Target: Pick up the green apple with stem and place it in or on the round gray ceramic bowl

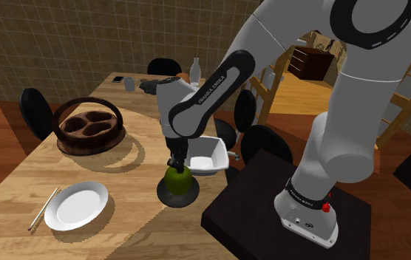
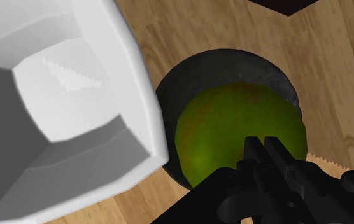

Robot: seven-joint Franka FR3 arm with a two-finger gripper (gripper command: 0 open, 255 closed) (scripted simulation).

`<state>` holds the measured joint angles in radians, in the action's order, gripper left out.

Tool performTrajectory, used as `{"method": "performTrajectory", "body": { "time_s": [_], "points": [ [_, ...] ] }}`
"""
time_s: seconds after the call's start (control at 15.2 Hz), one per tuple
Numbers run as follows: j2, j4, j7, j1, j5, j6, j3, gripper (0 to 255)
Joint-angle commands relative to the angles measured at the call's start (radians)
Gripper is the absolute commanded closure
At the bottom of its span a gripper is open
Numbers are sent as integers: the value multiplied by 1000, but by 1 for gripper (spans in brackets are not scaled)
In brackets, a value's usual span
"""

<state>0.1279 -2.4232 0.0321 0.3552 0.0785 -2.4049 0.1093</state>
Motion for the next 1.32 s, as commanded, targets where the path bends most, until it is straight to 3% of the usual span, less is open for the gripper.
{"method": "performTrajectory", "body": {
  "time_s": [0.0, 0.07, 0.13, 0.46, 0.73, 1.25],
  "points": [
    [0, 0, 0, 0, 0, 0, 0, 255],
    [0, 0, 0, 0, 0, 0, 0, 255],
    [0, 0, 0, 0, 0, 0, 0, 0],
    [0, 0, 0, 0, 0, 0, 0, 0],
    [-87, 47, -2, -6, 1, 134, -3, 0],
    [-87, 47, -2, -5, 1, 134, -3, 0]
  ]
}}
